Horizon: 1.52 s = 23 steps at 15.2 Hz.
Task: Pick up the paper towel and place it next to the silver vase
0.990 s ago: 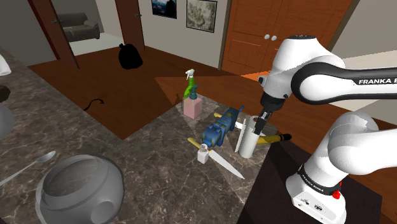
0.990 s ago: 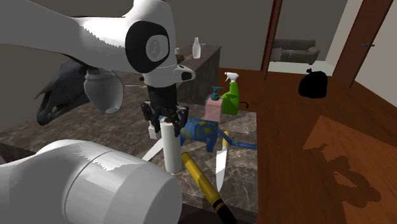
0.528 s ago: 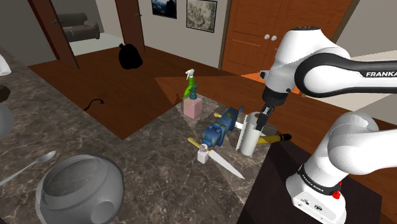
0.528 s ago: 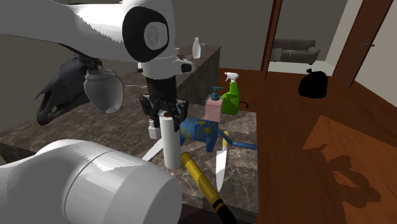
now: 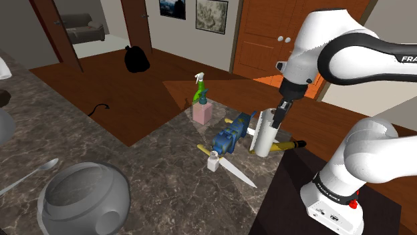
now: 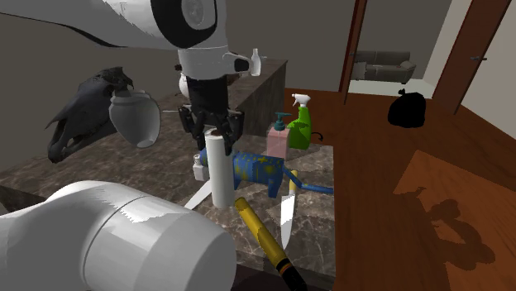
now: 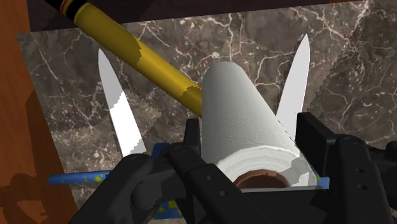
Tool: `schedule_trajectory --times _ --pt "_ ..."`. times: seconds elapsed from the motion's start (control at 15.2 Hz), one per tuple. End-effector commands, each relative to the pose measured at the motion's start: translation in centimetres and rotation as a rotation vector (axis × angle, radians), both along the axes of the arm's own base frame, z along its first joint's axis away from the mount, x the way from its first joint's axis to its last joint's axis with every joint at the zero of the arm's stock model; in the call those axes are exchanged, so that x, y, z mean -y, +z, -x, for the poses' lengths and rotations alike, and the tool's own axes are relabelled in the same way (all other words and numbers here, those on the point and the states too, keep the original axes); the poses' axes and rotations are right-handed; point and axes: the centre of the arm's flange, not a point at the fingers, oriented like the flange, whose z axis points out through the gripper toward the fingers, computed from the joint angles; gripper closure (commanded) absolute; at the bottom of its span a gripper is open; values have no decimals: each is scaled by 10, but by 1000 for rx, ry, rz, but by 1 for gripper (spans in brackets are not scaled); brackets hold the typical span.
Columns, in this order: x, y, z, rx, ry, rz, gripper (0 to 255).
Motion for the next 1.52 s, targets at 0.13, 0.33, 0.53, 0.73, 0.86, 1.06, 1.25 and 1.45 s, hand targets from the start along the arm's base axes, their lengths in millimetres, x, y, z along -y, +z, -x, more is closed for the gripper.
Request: schedule_trajectory --times 0.13,0.33,0.53,0.73,0.86,1.06,1.25,1.45 --pt "0 21 1 0 0 0 255" --pt "0 37 1 0 0 0 255" --pt "0 53 1 0 0 0 255" --pt "0 68 1 0 0 0 255" --pt "0 79 1 0 0 0 255" --pt "0 95 1 0 0 0 255" --pt "0 111 1 0 0 0 255" --pt "0 126 1 0 0 0 255"
